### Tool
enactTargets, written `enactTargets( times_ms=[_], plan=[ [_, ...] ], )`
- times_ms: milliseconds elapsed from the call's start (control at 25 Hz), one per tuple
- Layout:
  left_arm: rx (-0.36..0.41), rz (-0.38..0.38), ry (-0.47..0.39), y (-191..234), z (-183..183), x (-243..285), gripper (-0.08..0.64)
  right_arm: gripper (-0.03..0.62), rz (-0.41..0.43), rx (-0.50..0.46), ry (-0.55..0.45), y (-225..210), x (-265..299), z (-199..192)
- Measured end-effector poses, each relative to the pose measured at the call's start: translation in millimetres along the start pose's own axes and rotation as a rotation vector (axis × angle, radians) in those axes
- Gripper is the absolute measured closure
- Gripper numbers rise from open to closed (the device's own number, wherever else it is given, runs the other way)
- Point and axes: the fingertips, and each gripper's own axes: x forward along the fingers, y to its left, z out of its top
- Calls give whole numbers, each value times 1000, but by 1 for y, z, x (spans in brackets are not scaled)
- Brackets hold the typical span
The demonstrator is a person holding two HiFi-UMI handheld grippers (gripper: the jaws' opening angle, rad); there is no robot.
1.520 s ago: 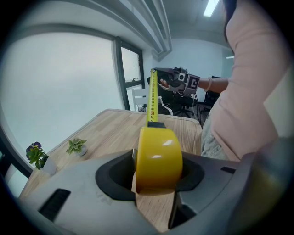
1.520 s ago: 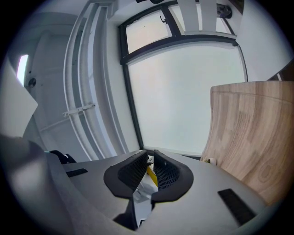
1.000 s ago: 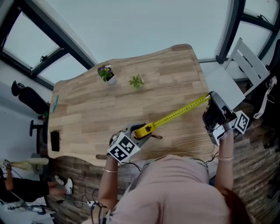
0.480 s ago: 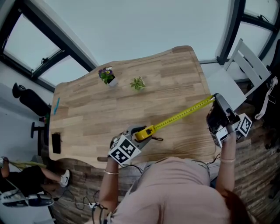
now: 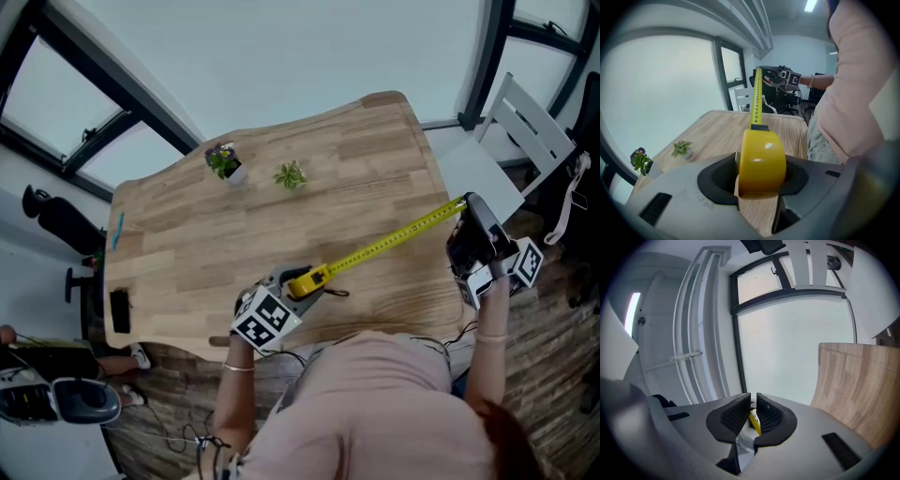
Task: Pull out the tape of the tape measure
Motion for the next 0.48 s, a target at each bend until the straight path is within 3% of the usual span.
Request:
enactTargets(
  times_ms=[480],
  plan=[
    [74,21,17,8,8,0,380,566,13,-13,-30,4,-11,7]
  ],
)
